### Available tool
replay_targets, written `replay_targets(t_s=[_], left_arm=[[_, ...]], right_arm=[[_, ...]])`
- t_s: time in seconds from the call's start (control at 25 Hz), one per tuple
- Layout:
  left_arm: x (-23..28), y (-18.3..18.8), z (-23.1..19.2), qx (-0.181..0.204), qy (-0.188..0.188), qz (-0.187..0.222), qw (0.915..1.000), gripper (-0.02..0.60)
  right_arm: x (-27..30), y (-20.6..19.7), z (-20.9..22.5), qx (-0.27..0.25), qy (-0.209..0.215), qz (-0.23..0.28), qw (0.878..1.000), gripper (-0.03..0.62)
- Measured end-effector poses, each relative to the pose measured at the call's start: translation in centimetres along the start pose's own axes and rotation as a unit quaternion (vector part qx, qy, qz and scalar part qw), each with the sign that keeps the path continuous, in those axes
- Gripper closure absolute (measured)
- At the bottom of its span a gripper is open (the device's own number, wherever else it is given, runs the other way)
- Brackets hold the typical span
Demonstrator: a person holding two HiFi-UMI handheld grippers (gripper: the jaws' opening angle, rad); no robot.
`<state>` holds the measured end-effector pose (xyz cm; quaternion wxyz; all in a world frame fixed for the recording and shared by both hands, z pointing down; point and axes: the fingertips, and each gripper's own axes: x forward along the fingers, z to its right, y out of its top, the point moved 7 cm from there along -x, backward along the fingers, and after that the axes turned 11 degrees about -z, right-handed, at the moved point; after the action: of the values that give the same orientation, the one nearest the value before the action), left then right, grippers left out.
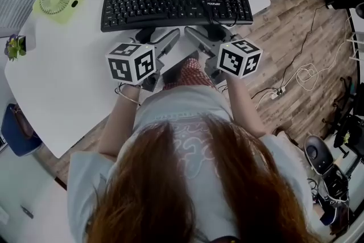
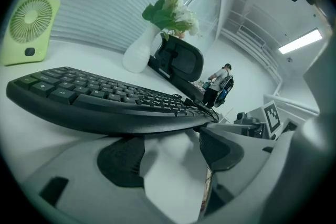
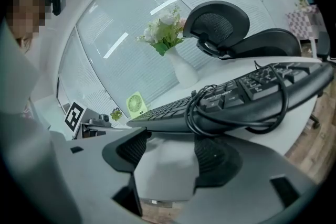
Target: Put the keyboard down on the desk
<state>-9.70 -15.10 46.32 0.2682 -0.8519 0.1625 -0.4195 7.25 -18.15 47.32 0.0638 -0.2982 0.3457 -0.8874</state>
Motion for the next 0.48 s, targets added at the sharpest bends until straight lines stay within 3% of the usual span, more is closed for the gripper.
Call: replay_targets(t_s=[0.48], left_arm=[[0.13, -0.38, -0.08, 0.002, 0.007, -0.028, 0.9996, 0.261]], right_arm=[[0.37, -0.66, -0.48, -0.016, -0.028, -0.011, 0.999, 0.306]])
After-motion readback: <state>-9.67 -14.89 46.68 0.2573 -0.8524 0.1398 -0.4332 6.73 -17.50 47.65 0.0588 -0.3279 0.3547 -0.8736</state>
